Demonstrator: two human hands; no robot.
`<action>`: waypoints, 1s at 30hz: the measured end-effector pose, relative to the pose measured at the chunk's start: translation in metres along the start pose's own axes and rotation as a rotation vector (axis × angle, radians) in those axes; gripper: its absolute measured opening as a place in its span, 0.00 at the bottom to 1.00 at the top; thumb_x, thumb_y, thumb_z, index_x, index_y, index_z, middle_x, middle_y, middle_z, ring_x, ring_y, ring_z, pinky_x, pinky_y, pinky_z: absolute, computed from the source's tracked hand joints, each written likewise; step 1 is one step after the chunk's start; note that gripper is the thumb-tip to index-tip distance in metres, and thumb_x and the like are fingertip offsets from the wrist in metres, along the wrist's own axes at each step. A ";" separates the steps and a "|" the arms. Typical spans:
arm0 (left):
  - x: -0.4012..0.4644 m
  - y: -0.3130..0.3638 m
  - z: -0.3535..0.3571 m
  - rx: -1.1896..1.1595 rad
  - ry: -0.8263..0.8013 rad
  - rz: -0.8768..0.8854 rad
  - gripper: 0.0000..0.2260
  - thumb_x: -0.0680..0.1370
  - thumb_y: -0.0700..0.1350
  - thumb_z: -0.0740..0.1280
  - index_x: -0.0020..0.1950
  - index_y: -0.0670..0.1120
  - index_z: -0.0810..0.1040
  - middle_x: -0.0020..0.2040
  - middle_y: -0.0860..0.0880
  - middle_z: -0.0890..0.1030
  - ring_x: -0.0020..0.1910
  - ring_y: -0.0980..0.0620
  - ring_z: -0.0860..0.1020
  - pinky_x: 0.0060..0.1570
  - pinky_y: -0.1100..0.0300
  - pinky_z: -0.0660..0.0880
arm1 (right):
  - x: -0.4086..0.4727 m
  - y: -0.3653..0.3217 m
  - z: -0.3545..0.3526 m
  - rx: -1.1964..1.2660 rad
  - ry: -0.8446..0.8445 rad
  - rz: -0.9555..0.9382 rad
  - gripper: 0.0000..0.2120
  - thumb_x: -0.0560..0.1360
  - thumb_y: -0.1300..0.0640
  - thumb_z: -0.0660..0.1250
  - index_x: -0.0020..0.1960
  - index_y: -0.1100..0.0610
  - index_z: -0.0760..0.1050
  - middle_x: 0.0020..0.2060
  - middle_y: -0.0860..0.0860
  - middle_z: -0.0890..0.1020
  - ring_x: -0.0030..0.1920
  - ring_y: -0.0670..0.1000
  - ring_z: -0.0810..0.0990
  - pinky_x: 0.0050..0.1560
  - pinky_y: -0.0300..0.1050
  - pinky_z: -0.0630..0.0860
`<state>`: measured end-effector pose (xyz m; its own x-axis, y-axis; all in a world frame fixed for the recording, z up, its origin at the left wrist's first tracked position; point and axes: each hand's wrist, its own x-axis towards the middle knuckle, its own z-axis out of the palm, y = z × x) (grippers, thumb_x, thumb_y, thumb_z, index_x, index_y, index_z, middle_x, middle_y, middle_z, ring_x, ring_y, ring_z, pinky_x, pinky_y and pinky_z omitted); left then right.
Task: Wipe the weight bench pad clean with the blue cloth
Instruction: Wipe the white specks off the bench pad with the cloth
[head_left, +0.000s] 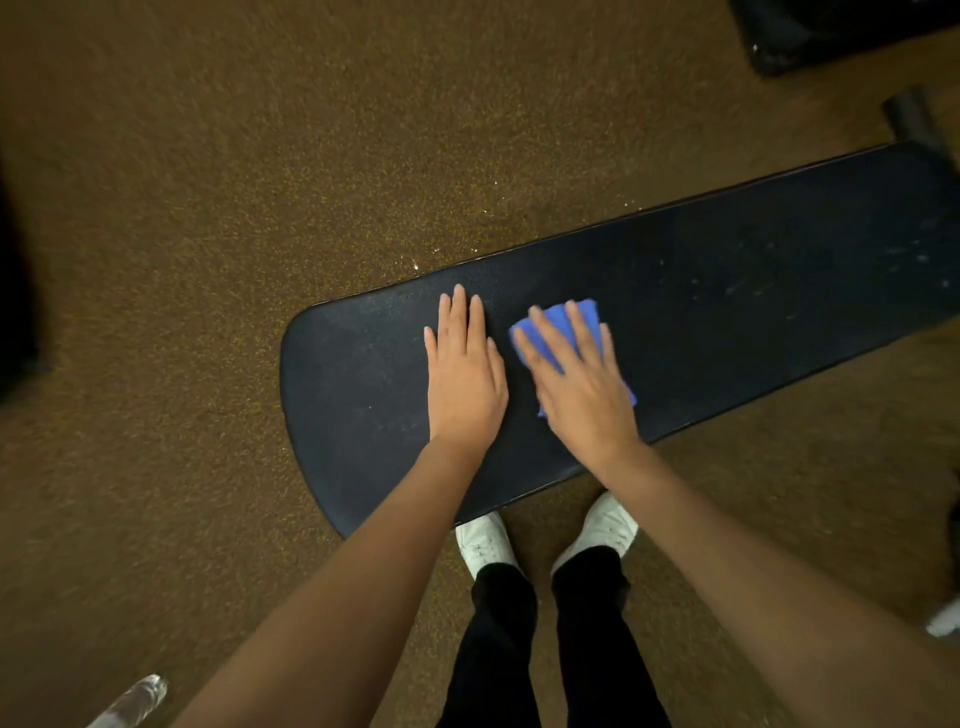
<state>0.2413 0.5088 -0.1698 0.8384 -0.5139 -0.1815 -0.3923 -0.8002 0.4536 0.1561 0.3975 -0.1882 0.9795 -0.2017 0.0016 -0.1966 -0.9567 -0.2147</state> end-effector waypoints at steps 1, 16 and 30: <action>0.002 0.001 0.001 0.016 -0.013 0.007 0.22 0.81 0.44 0.46 0.74 0.39 0.55 0.76 0.42 0.54 0.75 0.45 0.49 0.72 0.48 0.47 | -0.001 0.005 0.000 -0.012 -0.035 -0.089 0.36 0.67 0.61 0.73 0.72 0.55 0.64 0.72 0.56 0.65 0.72 0.65 0.59 0.67 0.66 0.57; 0.003 0.008 0.011 0.087 -0.006 -0.033 0.21 0.81 0.43 0.48 0.74 0.39 0.57 0.76 0.42 0.53 0.75 0.46 0.49 0.72 0.46 0.48 | 0.023 0.037 -0.009 0.056 -0.040 0.003 0.33 0.69 0.64 0.71 0.72 0.55 0.65 0.72 0.56 0.65 0.72 0.66 0.58 0.66 0.69 0.58; 0.002 0.037 0.024 0.089 -0.018 -0.023 0.27 0.78 0.48 0.41 0.74 0.40 0.58 0.76 0.42 0.54 0.75 0.44 0.51 0.71 0.44 0.50 | 0.029 0.048 -0.017 0.069 0.027 0.422 0.27 0.76 0.60 0.61 0.74 0.54 0.60 0.75 0.55 0.59 0.74 0.64 0.52 0.70 0.65 0.52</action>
<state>0.2194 0.4704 -0.1739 0.8409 -0.4999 -0.2073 -0.4056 -0.8358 0.3701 0.1738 0.3419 -0.1821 0.8123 -0.5784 -0.0751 -0.5752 -0.7732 -0.2671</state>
